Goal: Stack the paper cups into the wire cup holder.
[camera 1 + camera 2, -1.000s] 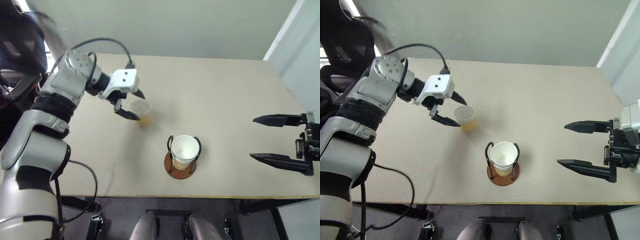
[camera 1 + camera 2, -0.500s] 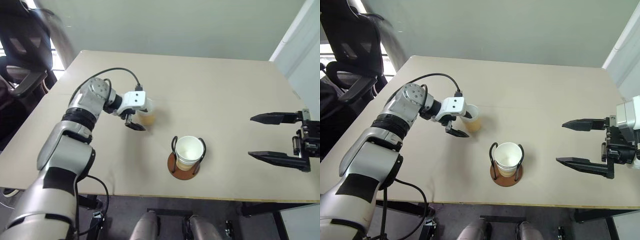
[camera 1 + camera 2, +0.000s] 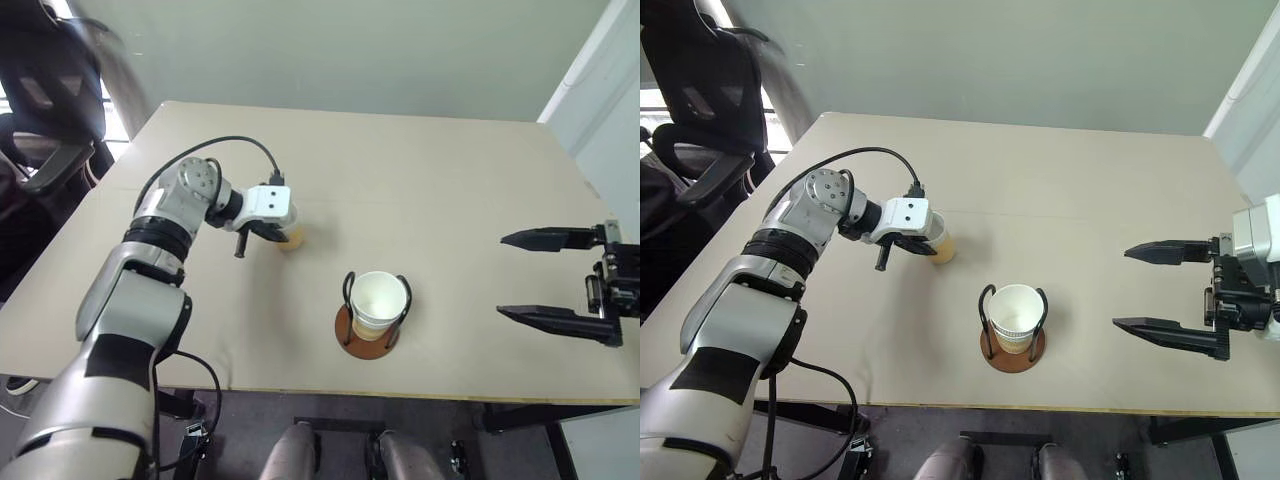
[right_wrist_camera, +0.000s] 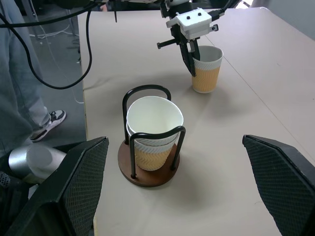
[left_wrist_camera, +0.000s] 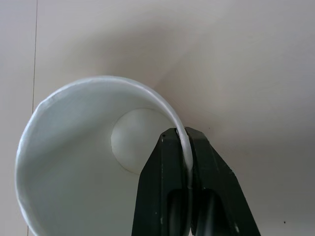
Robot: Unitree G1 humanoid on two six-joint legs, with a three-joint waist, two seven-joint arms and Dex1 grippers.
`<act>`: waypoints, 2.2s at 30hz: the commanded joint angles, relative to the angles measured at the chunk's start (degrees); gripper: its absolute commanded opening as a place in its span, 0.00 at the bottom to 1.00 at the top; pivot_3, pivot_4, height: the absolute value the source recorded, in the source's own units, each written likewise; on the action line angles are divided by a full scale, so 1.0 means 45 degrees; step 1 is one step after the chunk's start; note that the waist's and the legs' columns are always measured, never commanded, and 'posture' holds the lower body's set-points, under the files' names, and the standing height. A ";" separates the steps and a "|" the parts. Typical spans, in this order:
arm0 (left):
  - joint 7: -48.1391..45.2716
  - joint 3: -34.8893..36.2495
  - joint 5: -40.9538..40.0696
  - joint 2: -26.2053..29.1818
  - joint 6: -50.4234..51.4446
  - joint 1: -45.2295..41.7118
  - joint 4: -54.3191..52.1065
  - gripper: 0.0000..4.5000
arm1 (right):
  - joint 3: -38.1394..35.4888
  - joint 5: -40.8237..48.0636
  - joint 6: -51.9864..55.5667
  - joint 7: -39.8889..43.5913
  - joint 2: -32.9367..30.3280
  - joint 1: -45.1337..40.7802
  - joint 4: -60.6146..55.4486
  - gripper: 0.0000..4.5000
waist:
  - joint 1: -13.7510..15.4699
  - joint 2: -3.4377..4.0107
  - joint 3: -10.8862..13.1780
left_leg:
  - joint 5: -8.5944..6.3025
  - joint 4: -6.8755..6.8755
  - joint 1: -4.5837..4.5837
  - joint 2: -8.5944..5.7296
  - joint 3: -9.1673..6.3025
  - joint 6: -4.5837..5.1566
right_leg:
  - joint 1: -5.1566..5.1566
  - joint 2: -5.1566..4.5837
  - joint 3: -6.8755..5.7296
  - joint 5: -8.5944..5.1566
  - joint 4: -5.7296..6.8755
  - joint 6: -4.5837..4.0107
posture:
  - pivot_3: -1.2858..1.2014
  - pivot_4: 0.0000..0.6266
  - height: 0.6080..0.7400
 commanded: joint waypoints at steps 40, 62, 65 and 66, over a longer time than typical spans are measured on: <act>-0.3362 -1.0414 -1.3319 0.3046 0.1938 -0.5305 -1.1302 0.01 | -0.1909 0.0463 0.0903 -0.0581 -0.0421 0.0141 -0.1331 1.00 | -0.0147 0.0053 0.0013 | -0.0120 0.0011 0.0051 -0.0017 0.0230 0.0164 | -0.0008 -0.0021 0.0255 -0.0003 -0.0008 0.0095 | 0.52 0.24 1.00; -0.3362 -0.8287 -1.2735 0.1462 0.2375 -0.4668 -0.9884 0.85 | -0.2164 0.0499 0.1007 -0.0335 -0.0636 0.0157 -0.1082 1.00 | -0.0128 0.0052 0.0013 | -0.0121 0.0017 0.0050 -0.0017 0.0240 0.0167 | -0.0006 -0.0021 0.0264 -0.0005 -0.0006 0.0099 | 0.52 0.24 1.00; -0.3362 -0.6335 -1.2224 0.0784 0.2958 -0.4408 -0.8896 0.85 | -0.1911 0.0446 0.0821 -0.0298 -0.0618 0.0038 -0.0917 1.00 | -0.0145 0.0052 0.0015 | -0.0126 0.0027 0.0047 -0.0018 0.0249 0.0174 | -0.0005 -0.0022 0.0266 -0.0002 -0.0010 0.0106 | 0.52 0.24 1.00; -0.2989 -0.5372 -1.1959 0.0817 0.3343 -0.4300 -0.8415 0.85 | -0.1537 0.0178 0.0598 -0.0255 -0.0616 0.0030 -0.0745 1.00 | -0.0159 0.0053 0.0014 | -0.0126 0.0026 0.0045 -0.0017 0.0252 0.0174 | -0.0007 -0.0022 0.0267 -0.0002 -0.0011 0.0107 | 0.52 0.24 1.00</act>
